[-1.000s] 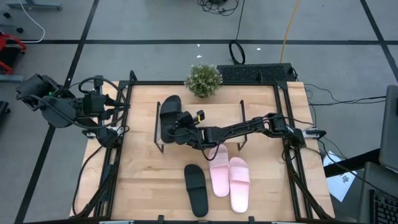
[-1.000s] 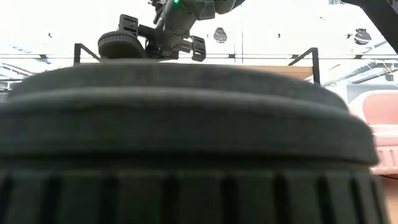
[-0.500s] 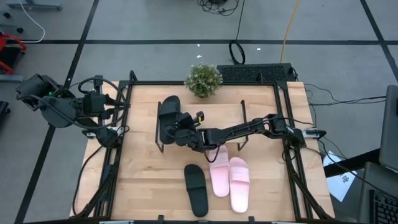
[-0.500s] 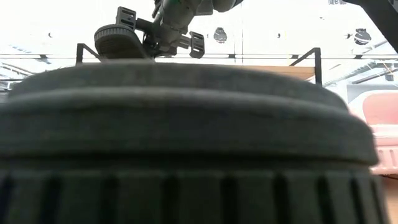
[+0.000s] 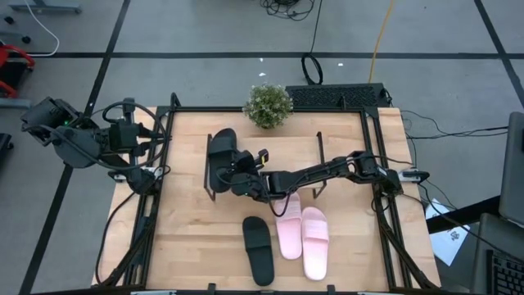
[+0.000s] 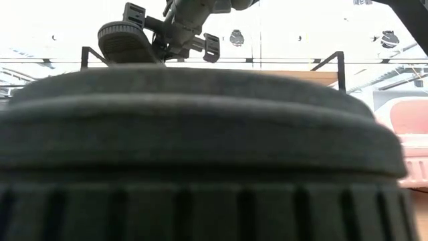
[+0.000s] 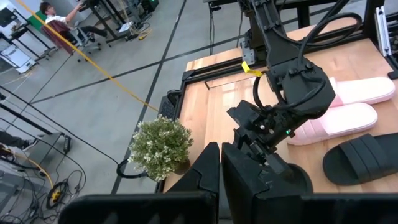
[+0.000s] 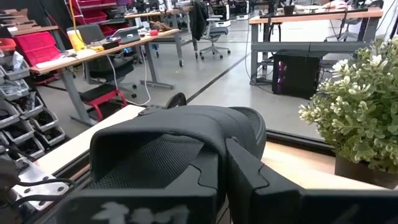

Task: Pick and place slides into the shelf
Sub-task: Put the black slide on the shelf

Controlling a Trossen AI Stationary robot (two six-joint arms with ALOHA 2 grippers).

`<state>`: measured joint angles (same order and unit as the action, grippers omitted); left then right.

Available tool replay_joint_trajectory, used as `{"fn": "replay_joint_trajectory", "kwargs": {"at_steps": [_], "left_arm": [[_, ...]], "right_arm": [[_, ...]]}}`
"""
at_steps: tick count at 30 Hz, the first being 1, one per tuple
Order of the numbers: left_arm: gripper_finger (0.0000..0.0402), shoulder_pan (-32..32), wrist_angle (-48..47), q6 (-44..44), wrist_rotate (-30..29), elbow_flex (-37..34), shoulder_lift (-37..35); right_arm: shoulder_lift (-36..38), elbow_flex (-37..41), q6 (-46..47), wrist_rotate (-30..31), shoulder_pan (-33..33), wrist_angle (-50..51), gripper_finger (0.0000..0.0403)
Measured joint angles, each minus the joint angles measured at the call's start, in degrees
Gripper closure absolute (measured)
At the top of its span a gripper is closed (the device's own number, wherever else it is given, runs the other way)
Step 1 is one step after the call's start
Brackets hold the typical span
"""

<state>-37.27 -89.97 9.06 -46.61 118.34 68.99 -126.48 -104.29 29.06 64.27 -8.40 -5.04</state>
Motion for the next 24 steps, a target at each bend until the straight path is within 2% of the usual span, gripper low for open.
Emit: {"fn": "replay_joint_trajectory", "kwargs": {"at_steps": [5,10,21,24], "left_arm": [[0.0382,0.0,0.0,0.0,0.0,0.0,0.0],[0.0382,0.0,0.1,0.0,0.0,0.0,0.0],[0.0382,0.0,0.2,0.1,0.0,0.0,0.0],[0.0382,0.0,0.2,0.1,0.0,0.0,0.0]], "right_arm": [[0.0,0.0,0.9,-0.3,-0.5,1.4,0.0403],[0.0,0.1,5.7,-4.3,-0.1,5.2,0.0403],[0.1,1.6,8.0,-5.8,0.3,4.6,0.04],[0.1,1.6,7.3,-8.7,0.8,3.5,0.0395]]}}
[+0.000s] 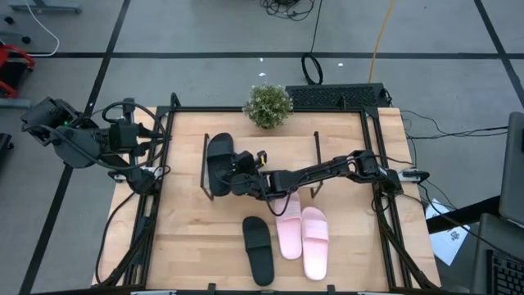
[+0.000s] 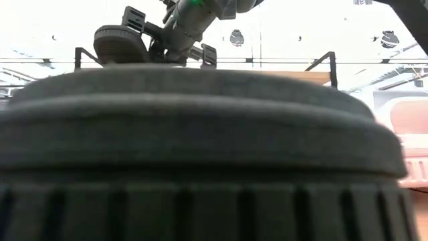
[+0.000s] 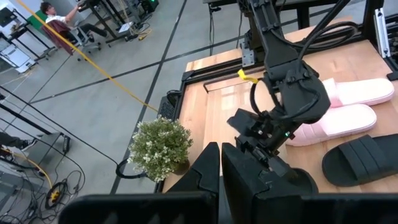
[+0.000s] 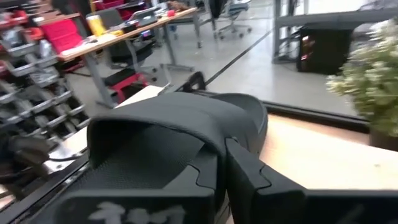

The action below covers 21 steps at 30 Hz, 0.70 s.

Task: Pick and place slides into the shelf
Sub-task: Put the black slide on the shelf

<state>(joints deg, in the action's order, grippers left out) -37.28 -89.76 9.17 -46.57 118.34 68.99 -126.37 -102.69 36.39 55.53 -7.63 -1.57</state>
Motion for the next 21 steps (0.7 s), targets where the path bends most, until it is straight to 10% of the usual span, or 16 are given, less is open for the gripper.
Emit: {"fn": "replay_joint_trajectory", "kwargs": {"at_steps": [21], "left_arm": [[0.0382,0.0,0.0,-0.3,0.1,0.0,0.0]], "right_arm": [[-0.1,0.2,1.7,-5.1,1.2,-2.9,0.0315]]}}
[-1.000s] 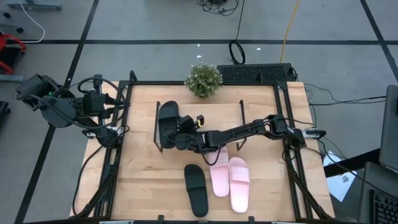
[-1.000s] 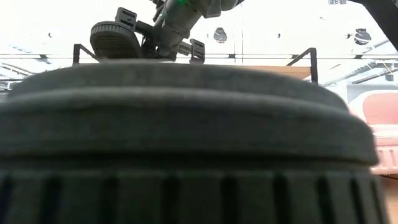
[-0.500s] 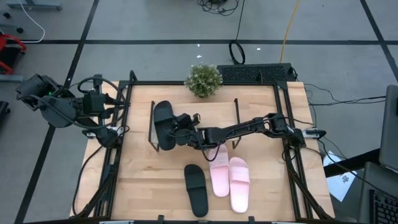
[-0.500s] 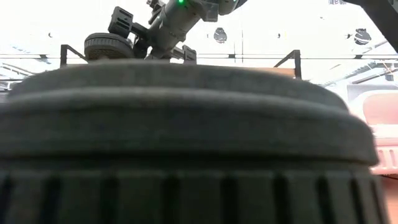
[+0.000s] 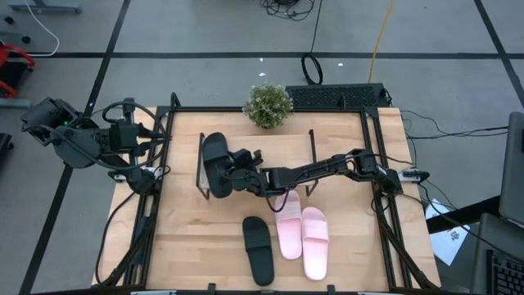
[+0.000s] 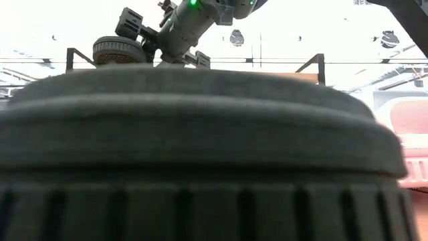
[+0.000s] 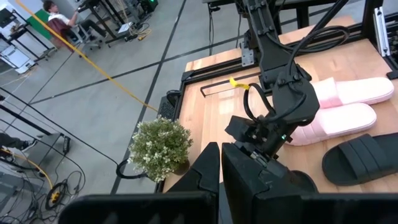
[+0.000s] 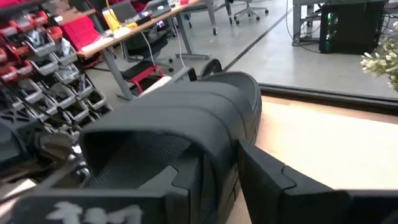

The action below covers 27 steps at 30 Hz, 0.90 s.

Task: Pick and place slides into the shelf
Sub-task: Put the black slide on the shelf

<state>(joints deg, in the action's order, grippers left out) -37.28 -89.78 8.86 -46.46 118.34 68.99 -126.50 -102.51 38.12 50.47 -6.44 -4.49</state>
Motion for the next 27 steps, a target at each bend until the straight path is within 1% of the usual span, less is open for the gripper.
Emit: {"fn": "replay_joint_trajectory", "kwargs": {"at_steps": [6,9,13,27], "left_arm": [[0.0382,0.0,-0.2,0.2,0.8,0.0,0.0],[0.0382,0.0,-0.2,0.3,2.0,0.0,0.0],[0.0382,0.0,-0.2,0.3,2.0,0.0,0.0],[0.0382,0.0,-0.2,2.0,3.5,0.0,0.0]], "right_arm": [[0.0,0.0,-1.2,0.2,0.0,-1.6,0.0314],[0.0,0.0,-0.8,-1.2,0.0,-1.7,0.0314],[0.0,0.0,-0.6,-2.7,0.0,-1.2,0.0314],[0.0,0.0,-1.3,-2.7,-0.2,-0.9,0.0314]]}}
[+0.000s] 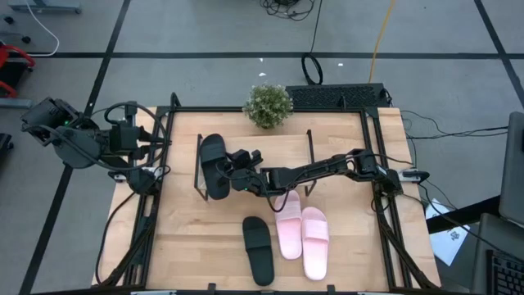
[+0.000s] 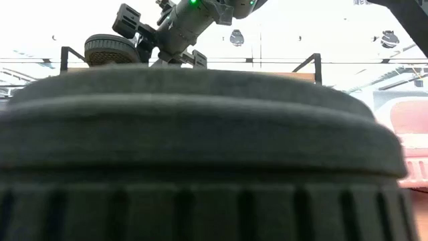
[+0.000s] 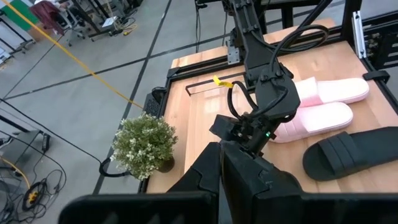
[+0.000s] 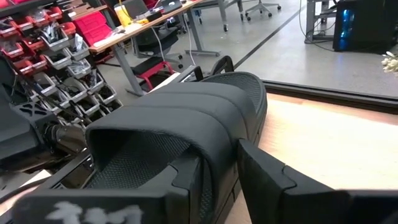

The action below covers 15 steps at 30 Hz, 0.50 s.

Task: Pick and place slides into the shelf
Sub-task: Put the black slide on the shelf

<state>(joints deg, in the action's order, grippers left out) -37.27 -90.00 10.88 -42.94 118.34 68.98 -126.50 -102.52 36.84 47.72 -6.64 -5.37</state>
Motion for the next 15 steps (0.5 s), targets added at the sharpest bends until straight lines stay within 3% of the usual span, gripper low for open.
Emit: {"fn": "replay_joint_trajectory", "kwargs": {"at_steps": [15], "left_arm": [[0.0382,0.0,0.0,1.5,0.0,0.0,0.0]], "right_arm": [[0.4,-0.1,-1.5,0.2,-1.2,-1.4,0.0314]]}}
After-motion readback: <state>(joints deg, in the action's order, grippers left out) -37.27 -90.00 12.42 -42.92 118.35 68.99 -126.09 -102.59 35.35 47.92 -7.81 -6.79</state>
